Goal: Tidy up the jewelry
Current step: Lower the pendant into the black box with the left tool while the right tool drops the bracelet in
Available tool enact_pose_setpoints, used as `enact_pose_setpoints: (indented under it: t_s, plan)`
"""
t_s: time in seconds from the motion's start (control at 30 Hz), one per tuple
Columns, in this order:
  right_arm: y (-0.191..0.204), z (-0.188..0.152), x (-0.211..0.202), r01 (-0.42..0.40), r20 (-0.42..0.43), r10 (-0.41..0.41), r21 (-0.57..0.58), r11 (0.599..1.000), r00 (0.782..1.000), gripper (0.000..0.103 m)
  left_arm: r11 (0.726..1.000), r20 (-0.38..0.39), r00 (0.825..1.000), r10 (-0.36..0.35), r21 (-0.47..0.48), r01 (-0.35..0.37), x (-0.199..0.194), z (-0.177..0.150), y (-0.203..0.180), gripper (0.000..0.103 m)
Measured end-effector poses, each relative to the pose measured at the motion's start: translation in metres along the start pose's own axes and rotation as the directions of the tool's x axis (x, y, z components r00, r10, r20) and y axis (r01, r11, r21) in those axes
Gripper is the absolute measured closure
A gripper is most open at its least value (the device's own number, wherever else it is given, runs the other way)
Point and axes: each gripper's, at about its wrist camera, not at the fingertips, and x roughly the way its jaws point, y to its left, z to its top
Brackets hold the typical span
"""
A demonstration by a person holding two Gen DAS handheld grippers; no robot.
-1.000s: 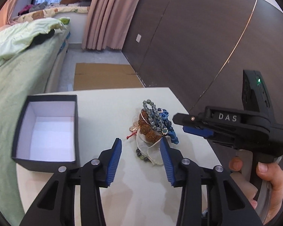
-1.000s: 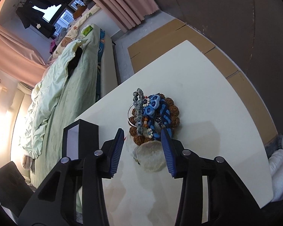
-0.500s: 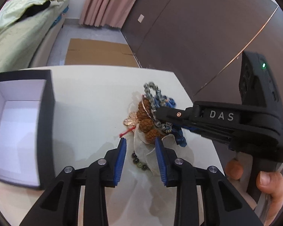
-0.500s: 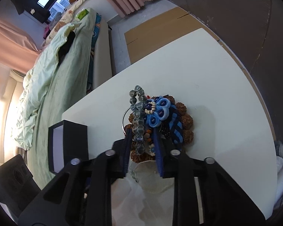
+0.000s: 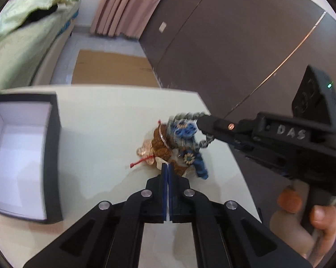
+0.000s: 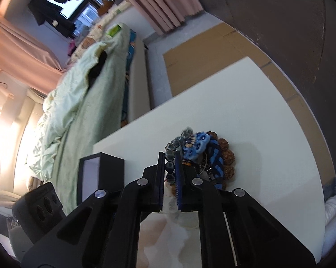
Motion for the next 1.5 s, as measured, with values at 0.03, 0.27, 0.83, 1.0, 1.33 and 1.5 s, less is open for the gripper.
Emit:
enact_pose_setpoints:
  t_s: [0.03,0.27,0.83,1.0,1.33,1.5]
  plan:
    - [0.001,-0.001,-0.004,-0.009,0.01,0.009,-0.002,1.0,1.0,0.094,1.0,0.014,1.0,-0.002,0.0,0.002,-0.005,0.001,-0.001,0.103]
    - [0.007,-0.007,-0.029,-0.067,0.078,0.066,0.011,0.998,0.995,0.094,0.999,0.107,0.993,-0.042,-0.01,0.043,-0.047,0.002,-0.008,0.103]
    - [0.035,-0.031,-0.056,-0.228,0.168,0.223,0.007,0.974,0.96,0.094,0.996,0.286,0.955,-0.074,-0.029,0.086,-0.143,0.014,0.006,0.103]
    - [0.053,-0.038,-0.05,-0.274,0.16,0.272,-0.011,0.962,0.949,0.094,0.996,0.321,0.946,-0.048,-0.059,0.071,-0.167,0.018,0.026,0.103]
    - [0.092,-0.051,-0.027,-0.346,0.134,0.348,-0.037,0.937,0.928,0.094,0.982,0.319,0.947,0.031,-0.186,0.03,-0.166,0.026,0.071,0.103]
    - [0.103,-0.052,-0.01,-0.365,0.113,0.366,-0.026,0.931,0.924,0.094,0.966,0.309,0.949,0.056,-0.256,0.026,-0.165,0.023,0.084,0.044]
